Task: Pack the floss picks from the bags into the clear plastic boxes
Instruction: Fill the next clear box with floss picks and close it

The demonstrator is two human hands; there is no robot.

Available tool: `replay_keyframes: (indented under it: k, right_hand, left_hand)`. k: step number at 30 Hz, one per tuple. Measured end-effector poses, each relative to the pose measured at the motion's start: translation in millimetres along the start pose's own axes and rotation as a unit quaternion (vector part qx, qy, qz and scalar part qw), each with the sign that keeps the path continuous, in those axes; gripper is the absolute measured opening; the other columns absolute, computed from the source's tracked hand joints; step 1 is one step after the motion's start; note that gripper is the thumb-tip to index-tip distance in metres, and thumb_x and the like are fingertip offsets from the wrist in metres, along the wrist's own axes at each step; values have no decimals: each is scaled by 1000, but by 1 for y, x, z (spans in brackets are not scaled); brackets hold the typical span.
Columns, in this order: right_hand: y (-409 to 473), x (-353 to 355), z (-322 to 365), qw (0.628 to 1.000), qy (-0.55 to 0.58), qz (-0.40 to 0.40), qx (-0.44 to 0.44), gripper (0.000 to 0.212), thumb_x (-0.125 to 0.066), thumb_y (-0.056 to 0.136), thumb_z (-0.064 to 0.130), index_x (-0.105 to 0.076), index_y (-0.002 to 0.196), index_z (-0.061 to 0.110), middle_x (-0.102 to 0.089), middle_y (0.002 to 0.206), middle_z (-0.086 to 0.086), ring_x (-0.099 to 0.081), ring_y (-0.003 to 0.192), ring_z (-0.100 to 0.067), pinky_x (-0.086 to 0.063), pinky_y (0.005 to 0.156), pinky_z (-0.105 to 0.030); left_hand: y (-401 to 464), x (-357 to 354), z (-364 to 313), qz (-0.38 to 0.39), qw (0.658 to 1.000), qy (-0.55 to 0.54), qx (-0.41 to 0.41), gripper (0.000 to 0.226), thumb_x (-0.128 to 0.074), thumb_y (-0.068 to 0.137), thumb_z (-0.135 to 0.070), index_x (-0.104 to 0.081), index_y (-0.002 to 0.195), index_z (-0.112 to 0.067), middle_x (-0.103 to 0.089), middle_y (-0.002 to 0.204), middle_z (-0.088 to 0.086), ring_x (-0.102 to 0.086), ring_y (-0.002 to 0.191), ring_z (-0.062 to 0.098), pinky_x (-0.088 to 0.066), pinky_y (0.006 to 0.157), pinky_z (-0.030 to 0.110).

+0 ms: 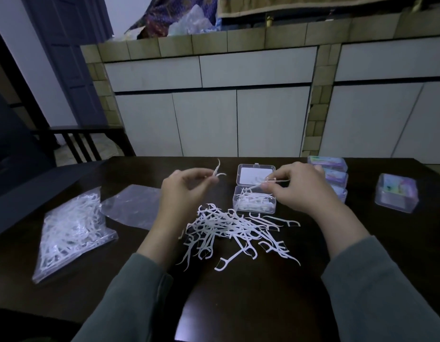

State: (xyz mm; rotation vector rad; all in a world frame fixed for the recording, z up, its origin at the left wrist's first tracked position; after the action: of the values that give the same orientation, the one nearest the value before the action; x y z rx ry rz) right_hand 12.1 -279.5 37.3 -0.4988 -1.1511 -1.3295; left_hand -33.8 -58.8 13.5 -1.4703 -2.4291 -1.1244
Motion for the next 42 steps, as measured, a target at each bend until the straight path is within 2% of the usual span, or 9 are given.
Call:
replay_keyframes:
  k: [4,8,10,12,17,26,30,36,42]
  right_hand:
    - [0,6,-14,999,-26,14,-34,26,-61,90,46,-70,105,28,-67,109,6,-34,91,-12,-25,99,-37]
    - [1,9,-16,998,-15,-43,-49,25,-57,94,38,-68,112,24,-64,114,4,-30,89,-10,-28,99,-37]
    - [3,8,-14,995,-23,-91,-44,25,-56,94,38,-69,109,24,-66,113,5,-41,91,-12,-27,98,-37]
    - [5,6,-15,992,-39,-112,-44,26,-56,93,40,-70,108,24,-67,111,5,-50,101,-16,-25,95,-37]
    - [11,-1,-29,991,-57,-97,-76,27,-54,94,42,-69,112,28,-66,114,5,-47,108,-18,-27,96,-38]
    - [31,-54,-20,992,-123,2,-6,27,-54,94,46,-68,114,35,-57,120,4,-45,112,-19,-26,97,-44]
    - [36,-62,-22,993,-109,30,29,26,-60,89,49,-69,110,37,-64,113,10,-46,107,-16,-25,94,-43]
    - [38,-56,-37,999,-15,23,46,39,-60,82,63,-66,113,40,-65,102,16,-50,108,-12,-28,90,-39]
    - [29,-54,-54,995,-66,78,-5,82,-53,63,86,-50,133,43,-47,137,6,-37,128,-18,-26,106,-47]
  left_hand:
    - [15,-22,-17,10,990,-131,45,7,-73,82,-21,-75,89,-22,-68,67,-7,-55,52,-2,-44,56,19]
    - [28,-46,-25,10,978,-193,78,13,-72,84,-18,-74,95,-11,-69,71,0,-52,49,-3,-43,52,14]
    - [33,-55,-25,0,974,-208,87,16,-71,85,-17,-73,97,-7,-70,73,-1,-57,55,-3,-46,55,13]
    - [37,-60,-22,-8,970,-225,90,16,-71,85,-17,-73,98,-7,-71,75,-2,-61,63,-2,-50,62,13]
    - [38,-67,-7,-22,966,-233,113,16,-70,86,-19,-73,99,-11,-71,78,-4,-63,66,-3,-51,63,13]
    - [31,-73,-3,6,970,-219,103,4,-71,85,-23,-72,88,-24,-72,79,0,-63,75,12,-55,71,25]
    - [30,-72,-4,1,969,-225,99,5,-72,84,-21,-72,84,-26,-71,77,2,-59,68,7,-52,64,22]
    - [27,-79,-6,30,970,-227,86,8,-71,84,-16,-72,84,-24,-69,72,-10,-60,62,-6,-47,59,9]
    - [31,-91,-6,27,952,-281,118,7,-73,82,-20,-74,86,-26,-74,81,-6,-68,80,7,-55,71,18]
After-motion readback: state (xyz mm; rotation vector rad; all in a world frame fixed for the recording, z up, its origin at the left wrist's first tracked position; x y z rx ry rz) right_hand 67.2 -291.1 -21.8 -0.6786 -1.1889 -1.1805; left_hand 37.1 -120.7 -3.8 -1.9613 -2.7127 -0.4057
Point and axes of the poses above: each hand's wrist, its own y-axis towards the middle knuckle, its own x-axis out of the back of the hand, z = x × y, the point moved 5 cm from there along y, towards the middle knuckle
